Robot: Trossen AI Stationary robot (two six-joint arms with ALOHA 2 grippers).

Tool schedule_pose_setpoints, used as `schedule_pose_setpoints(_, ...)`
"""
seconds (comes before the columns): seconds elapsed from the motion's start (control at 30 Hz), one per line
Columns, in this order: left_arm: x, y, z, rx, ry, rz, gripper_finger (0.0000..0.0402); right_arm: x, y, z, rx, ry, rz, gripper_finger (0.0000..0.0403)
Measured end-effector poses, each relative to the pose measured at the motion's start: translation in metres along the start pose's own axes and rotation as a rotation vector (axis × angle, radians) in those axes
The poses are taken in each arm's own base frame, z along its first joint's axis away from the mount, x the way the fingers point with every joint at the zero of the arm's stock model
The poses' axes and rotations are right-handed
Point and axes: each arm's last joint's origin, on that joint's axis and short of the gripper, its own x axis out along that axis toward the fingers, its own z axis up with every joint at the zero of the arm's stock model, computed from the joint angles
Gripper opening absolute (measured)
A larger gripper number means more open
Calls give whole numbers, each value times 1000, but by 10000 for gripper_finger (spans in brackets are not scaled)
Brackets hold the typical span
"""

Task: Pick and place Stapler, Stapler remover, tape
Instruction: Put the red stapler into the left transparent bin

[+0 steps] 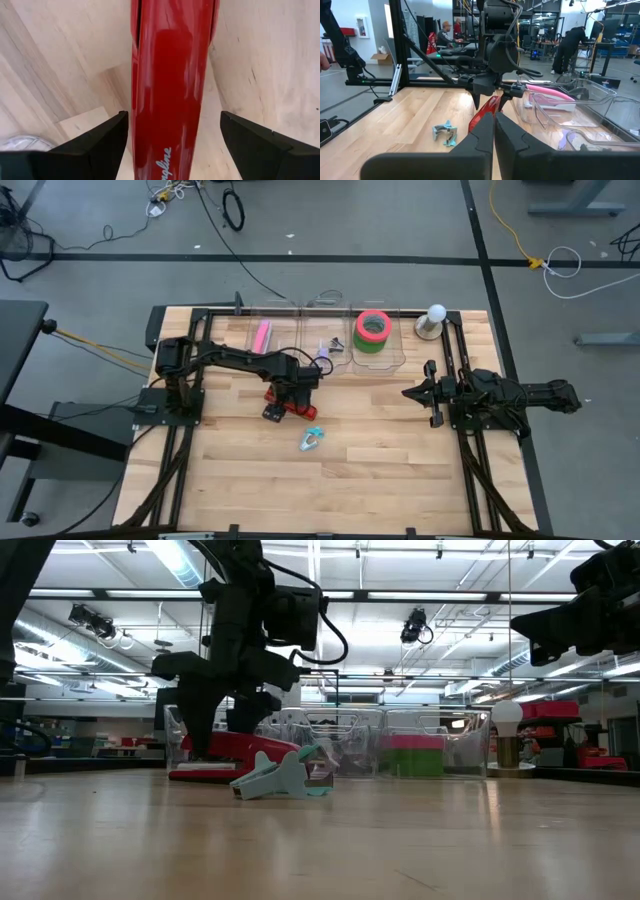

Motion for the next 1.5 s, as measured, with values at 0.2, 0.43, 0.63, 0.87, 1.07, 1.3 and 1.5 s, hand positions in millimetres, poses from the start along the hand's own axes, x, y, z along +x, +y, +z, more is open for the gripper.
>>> schedule_pose_setpoints(0.2, 0, 1, 0, -4, -3, 4, 306, 0, 0, 0, 0, 0, 0, 18)
schedule_pose_setpoints(0.43, 0, 1, 0, -4, 0, 12, 259, 0, 0, 0, 0, 0, 0, 18)
schedule_pose_setpoints(0.63, -1, 1, 0, -4, -1, 15, 217, 0, 0, 0, 0, 0, 0, 18)
schedule_pose_setpoints(0.87, -1, 1, 0, -4, 0, 17, 184, 0, 0, 0, 0, 0, 0, 18)
schedule_pose_setpoints(1.07, 0, 1, 0, -4, 1, 13, 166, 0, 0, 0, 0, 0, 0, 18)
schedule_pose_setpoints(1.3, 0, 1, 0, -4, 0, 12, 159, 0, 0, 0, 0, 0, 0, 18)
schedule_pose_setpoints(1.5, -1, 1, 0, -4, 0, 12, 157, 0, 0, 0, 0, 0, 0, 18)
